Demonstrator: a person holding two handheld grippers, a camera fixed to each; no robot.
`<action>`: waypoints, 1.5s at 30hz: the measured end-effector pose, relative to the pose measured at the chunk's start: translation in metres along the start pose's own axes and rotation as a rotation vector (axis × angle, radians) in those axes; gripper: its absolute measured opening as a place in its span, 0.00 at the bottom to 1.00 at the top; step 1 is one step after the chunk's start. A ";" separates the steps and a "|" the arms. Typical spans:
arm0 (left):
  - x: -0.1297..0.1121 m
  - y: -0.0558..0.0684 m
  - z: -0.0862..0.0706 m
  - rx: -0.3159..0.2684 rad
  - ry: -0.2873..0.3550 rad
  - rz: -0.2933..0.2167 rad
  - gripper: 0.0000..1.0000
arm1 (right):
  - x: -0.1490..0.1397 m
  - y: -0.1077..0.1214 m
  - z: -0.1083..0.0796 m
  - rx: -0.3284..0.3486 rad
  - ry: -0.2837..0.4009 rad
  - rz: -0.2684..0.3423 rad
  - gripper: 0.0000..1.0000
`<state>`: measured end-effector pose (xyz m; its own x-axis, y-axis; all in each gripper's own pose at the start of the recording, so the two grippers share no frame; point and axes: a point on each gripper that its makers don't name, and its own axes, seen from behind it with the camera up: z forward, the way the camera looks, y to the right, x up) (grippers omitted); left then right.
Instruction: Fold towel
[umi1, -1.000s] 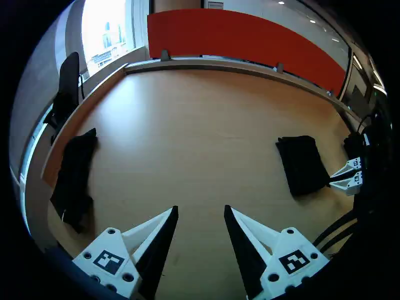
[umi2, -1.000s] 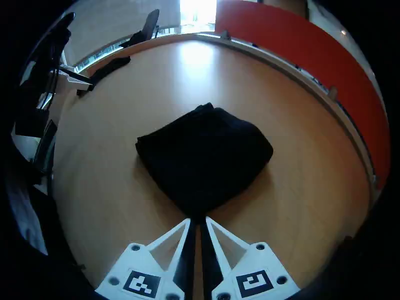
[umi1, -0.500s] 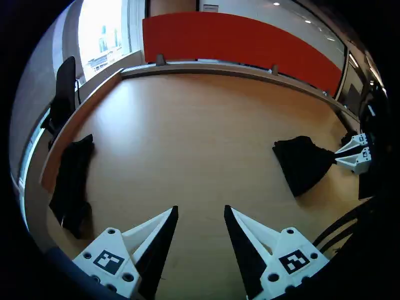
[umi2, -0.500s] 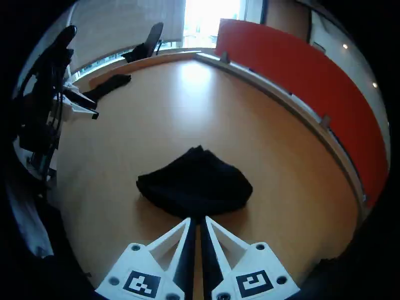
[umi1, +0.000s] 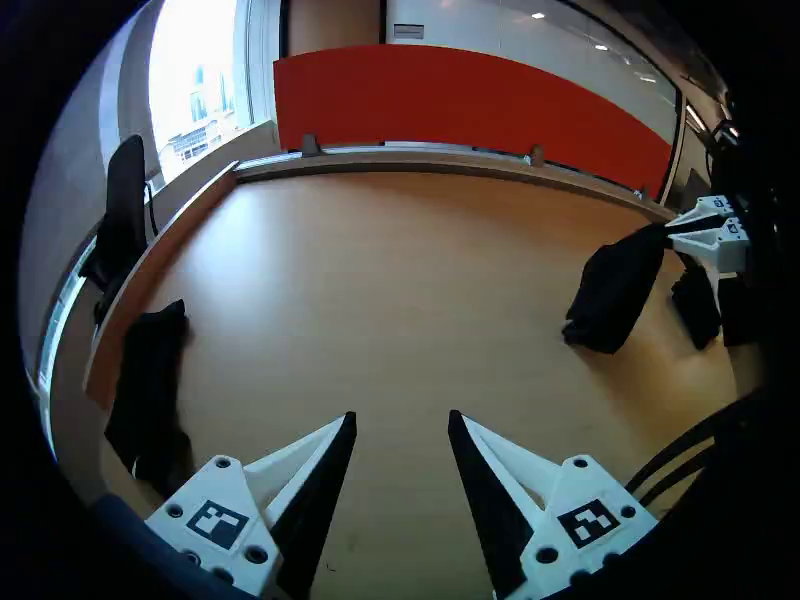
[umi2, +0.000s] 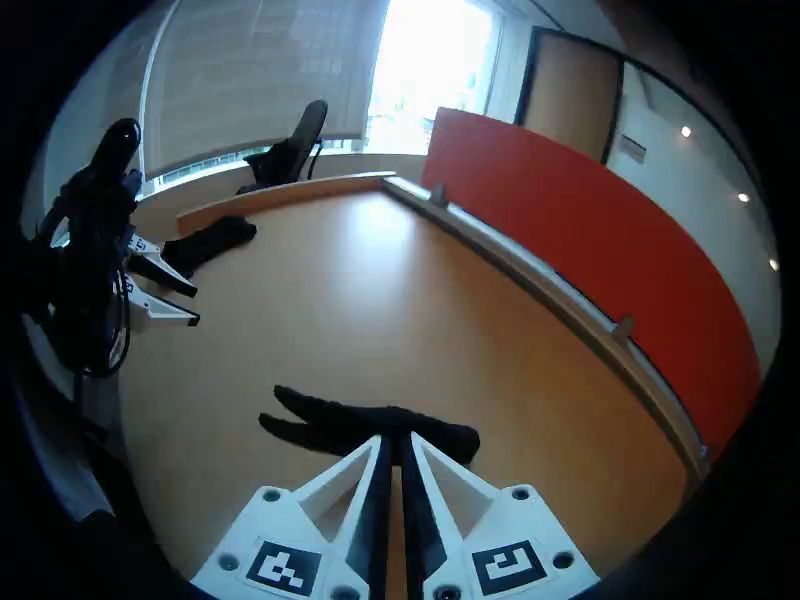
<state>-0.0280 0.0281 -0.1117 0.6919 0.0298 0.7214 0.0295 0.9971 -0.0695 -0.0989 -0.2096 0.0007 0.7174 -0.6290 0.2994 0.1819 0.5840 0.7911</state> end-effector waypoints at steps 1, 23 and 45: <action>0.001 0.000 -0.001 -0.001 0.001 0.001 0.67 | 0.003 0.002 -0.001 -0.003 0.004 -0.001 0.05; 0.005 0.012 -0.001 -0.021 0.011 0.025 0.67 | -0.011 0.064 -0.041 -0.092 0.003 0.059 0.05; 0.012 0.025 0.004 -0.017 0.001 0.027 0.67 | -0.074 0.178 -0.107 -0.208 -0.077 0.105 0.05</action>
<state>-0.0216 0.0534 -0.1016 0.6937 0.0568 0.7181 0.0226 0.9947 -0.1005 -0.0475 -0.0044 0.0625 0.6876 -0.5919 0.4206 0.2489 0.7363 0.6292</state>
